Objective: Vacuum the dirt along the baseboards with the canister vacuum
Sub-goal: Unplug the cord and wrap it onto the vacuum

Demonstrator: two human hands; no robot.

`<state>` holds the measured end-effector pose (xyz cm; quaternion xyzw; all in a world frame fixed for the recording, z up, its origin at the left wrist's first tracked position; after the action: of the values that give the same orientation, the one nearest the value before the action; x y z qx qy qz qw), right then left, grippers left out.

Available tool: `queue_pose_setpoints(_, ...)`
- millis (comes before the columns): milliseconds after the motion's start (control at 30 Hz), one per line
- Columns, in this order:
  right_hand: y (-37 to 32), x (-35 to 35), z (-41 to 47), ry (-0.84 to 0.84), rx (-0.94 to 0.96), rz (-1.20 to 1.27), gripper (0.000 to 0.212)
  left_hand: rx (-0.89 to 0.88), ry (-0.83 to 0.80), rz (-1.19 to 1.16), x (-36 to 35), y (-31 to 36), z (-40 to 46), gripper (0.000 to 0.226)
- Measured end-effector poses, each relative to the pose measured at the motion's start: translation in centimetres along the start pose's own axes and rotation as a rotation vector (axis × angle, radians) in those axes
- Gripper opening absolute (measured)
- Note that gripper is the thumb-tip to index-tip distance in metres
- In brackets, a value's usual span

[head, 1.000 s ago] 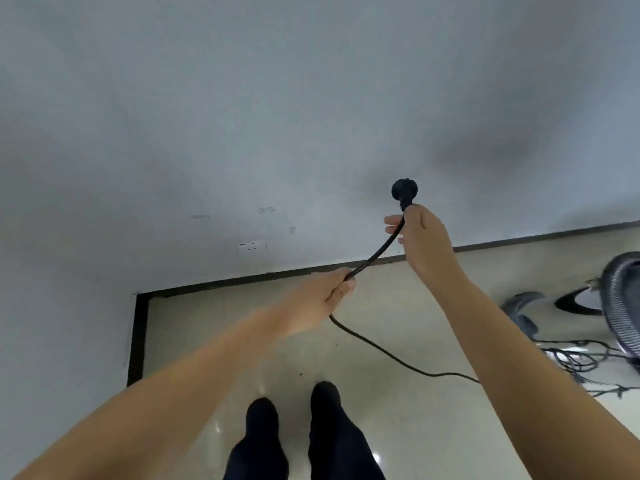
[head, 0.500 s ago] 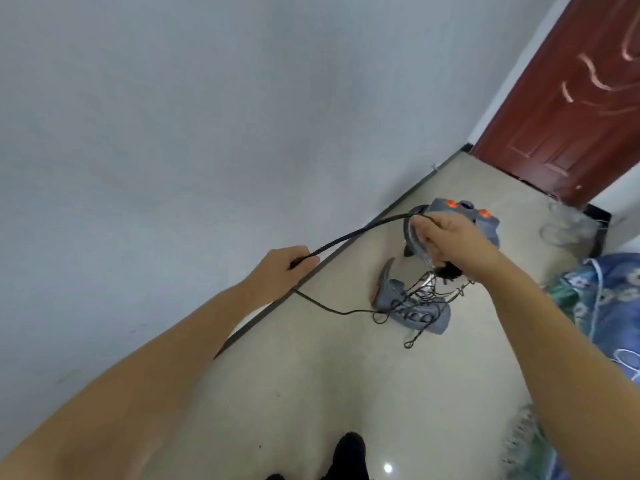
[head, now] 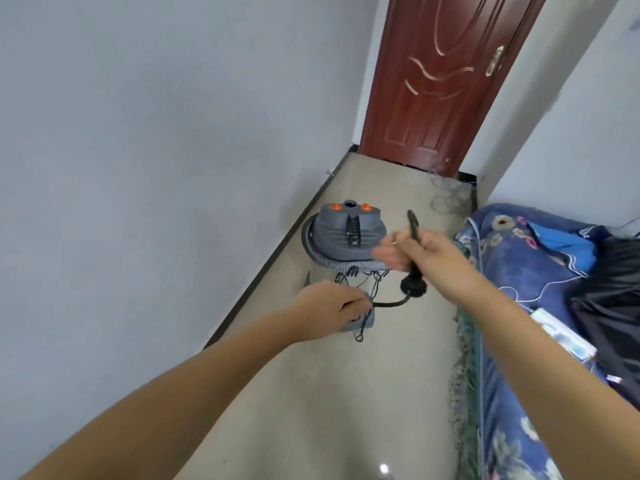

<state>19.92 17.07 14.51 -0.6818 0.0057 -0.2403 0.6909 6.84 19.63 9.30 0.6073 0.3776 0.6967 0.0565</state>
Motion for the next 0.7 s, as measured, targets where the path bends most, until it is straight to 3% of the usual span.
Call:
queue_pose_setpoints(33, 0.8, -1.8, -0.3, -0.146, 0.023, -0.180, 0.027, -0.032, 0.042, 0.023, 0.6, 1.8, 2.0, 0.027)
queue_pose_setpoints(100, 2.6, -1.7, -0.6, -0.282, 0.031, -0.373, 0.040, -0.044, 0.088, 0.019, 0.6, 4.1, 6.0, 0.027)
queue_pose_setpoints(233, 8.8, 7.4, -1.4, -0.512, -0.182, -0.483, 0.052, 0.136, 0.044, -0.188, -4.1, 3.4, 12.4, 0.040)
queue_pose_setpoints(300, 11.8, 15.7, -1.5, -0.384, -0.301, -0.233, 0.042, 0.238, 0.017, -0.264, -6.4, 2.0, 14.9, 0.041)
queue_pose_setpoints(400, 15.8, 27.3, -1.1, 0.014, -0.398, 0.185, 0.033, 0.333, 0.009, -0.315, -8.5, 0.1, 17.9, 0.032)
queue_pose_setpoints(533, 21.1, 29.7, 2.1, 0.324, -0.470, 0.407, 0.035, 0.401, -0.031, -0.520, -11.3, 1.8, 22.0, 0.030)
queue_pose_setpoints(600, 22.1, 26.9, 4.6, 0.312, -0.456, 0.289, 0.030, 0.455, 0.019, -0.809, -12.0, 2.8, 24.4, 0.029)
queue_pose_setpoints(700, 21.9, 20.9, 8.8, 0.059, -0.299, -0.025, 0.046, 0.520, 0.130, -1.261, -12.0, 3.1, 28.0, 0.029)
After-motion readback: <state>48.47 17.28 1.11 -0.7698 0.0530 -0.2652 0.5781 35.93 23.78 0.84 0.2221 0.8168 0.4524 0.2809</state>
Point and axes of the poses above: each hand's wrist, its own z-axis towards the middle knuckle, its own x-axis out of the back of the hand, y = z × x, the point moved 10 cm from there along z, towards the middle knuckle, and after that the axes turned 6 degrees about x, right-handed, at the moved point
